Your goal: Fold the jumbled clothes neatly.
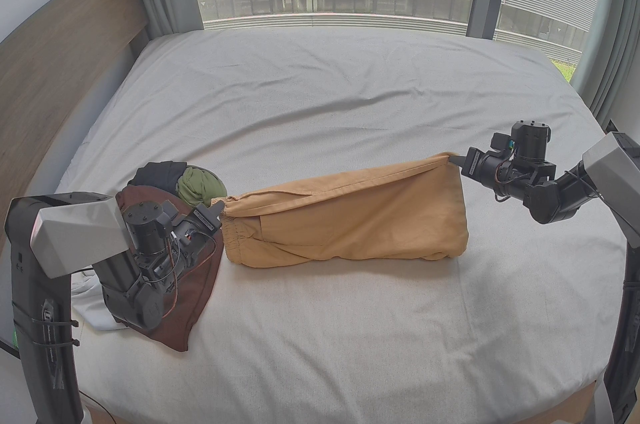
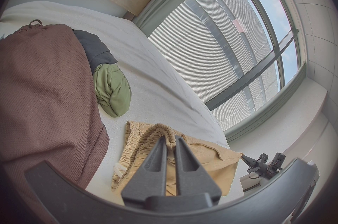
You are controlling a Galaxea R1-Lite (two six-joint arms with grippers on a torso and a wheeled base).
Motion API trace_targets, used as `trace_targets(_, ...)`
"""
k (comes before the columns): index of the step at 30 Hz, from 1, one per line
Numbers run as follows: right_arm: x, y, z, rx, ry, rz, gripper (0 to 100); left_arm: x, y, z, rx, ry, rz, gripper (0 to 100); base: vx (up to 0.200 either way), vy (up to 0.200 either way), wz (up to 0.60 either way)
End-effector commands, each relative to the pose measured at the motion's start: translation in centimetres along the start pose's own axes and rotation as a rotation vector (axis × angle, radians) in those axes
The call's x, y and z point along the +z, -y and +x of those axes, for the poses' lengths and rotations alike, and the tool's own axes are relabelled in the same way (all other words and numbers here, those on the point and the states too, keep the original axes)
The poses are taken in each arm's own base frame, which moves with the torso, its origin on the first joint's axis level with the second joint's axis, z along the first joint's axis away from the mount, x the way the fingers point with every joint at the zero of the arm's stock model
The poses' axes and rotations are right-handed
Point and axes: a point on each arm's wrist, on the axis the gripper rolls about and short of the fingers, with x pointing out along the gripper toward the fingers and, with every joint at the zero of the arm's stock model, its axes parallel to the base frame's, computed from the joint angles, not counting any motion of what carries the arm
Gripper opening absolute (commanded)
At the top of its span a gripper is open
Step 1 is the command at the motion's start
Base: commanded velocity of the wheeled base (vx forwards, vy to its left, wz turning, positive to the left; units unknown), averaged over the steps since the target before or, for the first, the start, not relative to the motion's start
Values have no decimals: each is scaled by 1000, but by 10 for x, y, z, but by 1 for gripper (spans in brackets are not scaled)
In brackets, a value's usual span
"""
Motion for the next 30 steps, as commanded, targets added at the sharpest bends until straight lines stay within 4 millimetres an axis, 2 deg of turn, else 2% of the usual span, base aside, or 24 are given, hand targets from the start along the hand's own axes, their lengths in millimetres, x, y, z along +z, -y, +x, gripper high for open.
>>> trace_targets(1, -7, 6, 8, -7, -11, 4, 0, -3, -4, 6, 0, 1, 0, 0, 0, 0, 0)
trace_targets(19, -9, 13, 18, -23, 6, 3, 0, -4, -9, 22, -24, 24, 4, 0, 0, 0, 0)
trace_targets(30, -14, 15, 25, -5, 26, -9, 0, -4, -11, 23, -27, 21, 4, 0, 0, 0, 0)
